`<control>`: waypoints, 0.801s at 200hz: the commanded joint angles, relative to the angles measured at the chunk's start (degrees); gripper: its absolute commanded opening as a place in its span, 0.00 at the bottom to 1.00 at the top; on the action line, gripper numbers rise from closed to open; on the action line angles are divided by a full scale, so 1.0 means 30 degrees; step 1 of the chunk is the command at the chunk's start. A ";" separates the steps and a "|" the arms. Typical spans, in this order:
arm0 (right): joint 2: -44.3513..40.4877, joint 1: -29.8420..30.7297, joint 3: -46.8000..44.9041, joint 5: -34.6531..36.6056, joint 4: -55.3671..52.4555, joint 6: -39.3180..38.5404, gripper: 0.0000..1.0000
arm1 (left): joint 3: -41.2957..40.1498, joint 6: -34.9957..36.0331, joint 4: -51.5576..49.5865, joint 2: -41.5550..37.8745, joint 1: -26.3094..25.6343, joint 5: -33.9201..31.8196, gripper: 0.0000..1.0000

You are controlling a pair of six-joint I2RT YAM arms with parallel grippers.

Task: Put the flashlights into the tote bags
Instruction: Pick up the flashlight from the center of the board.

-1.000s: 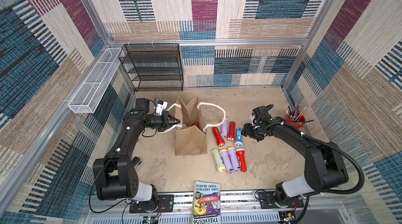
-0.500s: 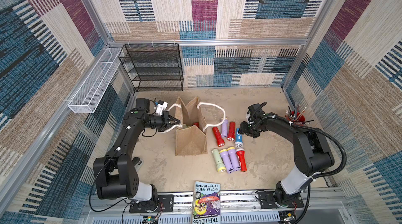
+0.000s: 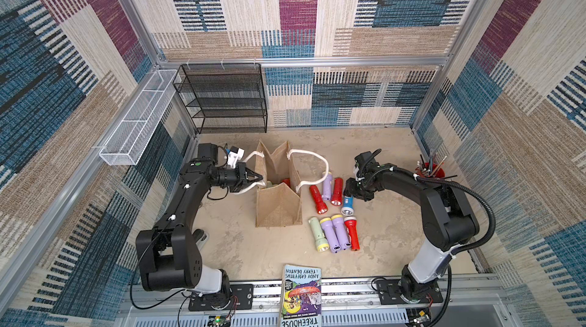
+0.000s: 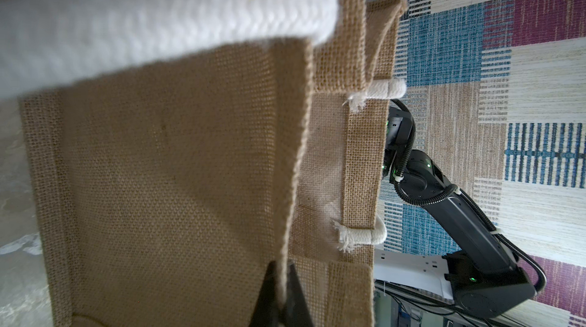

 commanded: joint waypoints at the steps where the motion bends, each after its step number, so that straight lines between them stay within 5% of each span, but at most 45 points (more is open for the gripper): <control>1: 0.0191 0.0213 0.0223 0.0905 -0.0277 -0.0043 0.59 | 0.0026 0.0414 -0.0170 0.0010 0.0025 -0.0049 0.00; 160: 0.1715 0.0377 -0.0127 0.2367 -0.0710 -0.1251 0.45 | 0.0137 0.0326 -0.0144 0.0115 0.0054 -0.0066 0.00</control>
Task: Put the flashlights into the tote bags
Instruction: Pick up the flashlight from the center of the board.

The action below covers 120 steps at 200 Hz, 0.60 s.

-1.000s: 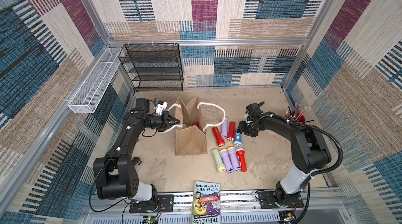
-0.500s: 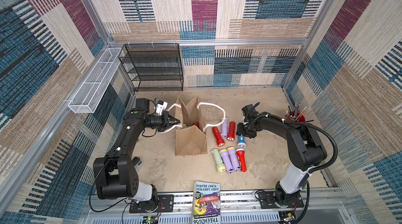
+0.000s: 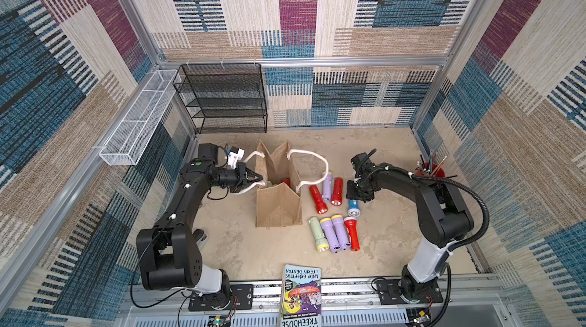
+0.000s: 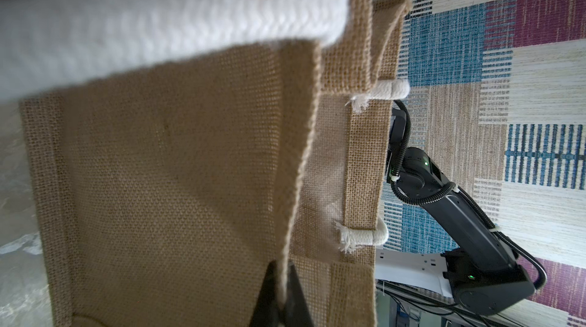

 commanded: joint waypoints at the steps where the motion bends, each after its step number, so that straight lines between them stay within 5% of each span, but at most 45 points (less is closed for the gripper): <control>1: 0.0657 0.0042 -0.0368 0.0560 0.0124 -0.0363 0.45 | 0.0126 0.0312 -0.0126 -0.0030 0.0033 -0.0065 0.00; 120: -0.1881 0.0045 0.2210 0.0917 -0.1588 -0.0909 0.30 | 0.0063 0.0136 0.0026 -0.0378 0.0059 0.0016 0.00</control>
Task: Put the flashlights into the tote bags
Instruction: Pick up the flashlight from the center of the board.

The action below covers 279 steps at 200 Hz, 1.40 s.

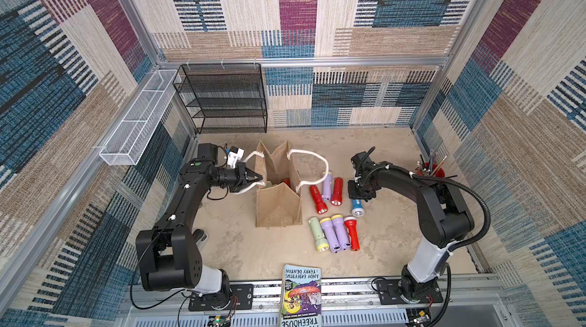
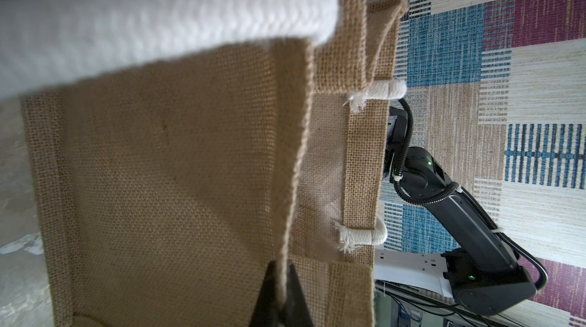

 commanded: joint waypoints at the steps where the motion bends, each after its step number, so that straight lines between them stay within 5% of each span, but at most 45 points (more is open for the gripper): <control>1: -0.0988 0.0033 0.1132 0.0117 -0.0374 -0.0040 0.30 | 0.0060 0.0136 0.0021 -0.0161 0.0046 0.0016 0.00; 62: -0.2702 0.0395 0.5829 -0.2002 -0.1119 0.0443 0.28 | 0.0058 0.0011 0.0140 -0.0158 0.0032 0.0140 0.00; 110: -0.1579 0.2462 1.3131 -0.2444 -0.1034 0.0988 0.27 | 0.0026 0.0012 0.0254 -0.0253 0.0023 0.0193 0.00; 153: 0.1644 0.4729 1.8086 -0.4894 0.1417 0.1568 0.26 | -0.0016 -0.0003 0.0275 -0.0398 0.0025 0.0359 0.00; 200: 0.8572 0.7303 2.7637 -0.6357 -0.1147 0.0191 0.26 | -0.0031 0.0010 0.0348 -0.0544 0.0020 0.0504 0.00; 279: 0.8021 0.8674 2.1554 -0.6450 0.1590 -0.0688 0.26 | 0.0092 -0.0028 0.0356 -0.0337 0.0098 0.0561 0.00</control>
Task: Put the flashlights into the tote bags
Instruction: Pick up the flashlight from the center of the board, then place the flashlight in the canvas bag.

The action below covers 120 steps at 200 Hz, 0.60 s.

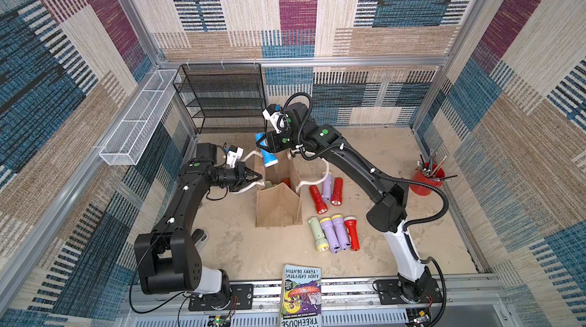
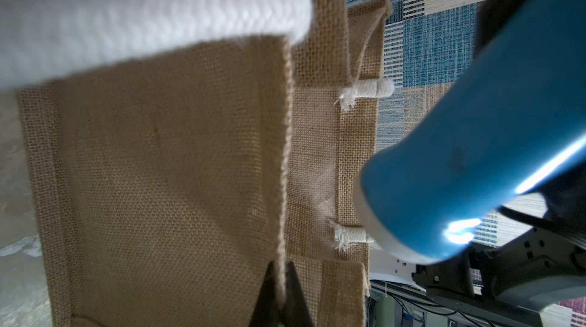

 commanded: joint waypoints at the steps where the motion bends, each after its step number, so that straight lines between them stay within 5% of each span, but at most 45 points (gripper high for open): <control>1: -0.1029 0.0093 -0.1864 0.0340 0.1373 -0.0623 0.26 | 0.0103 -0.0001 0.0300 -0.0018 0.0066 0.0491 0.00; 63: -0.4564 0.0219 -1.0115 0.0955 0.4846 -0.0865 0.25 | -0.0255 -0.0852 0.1242 -0.0041 0.0333 0.1077 0.00; 120: -0.2848 0.0480 -1.0099 0.3082 0.1172 -0.1408 0.24 | -0.0384 -0.1212 0.1738 -0.0075 0.0391 0.1664 0.00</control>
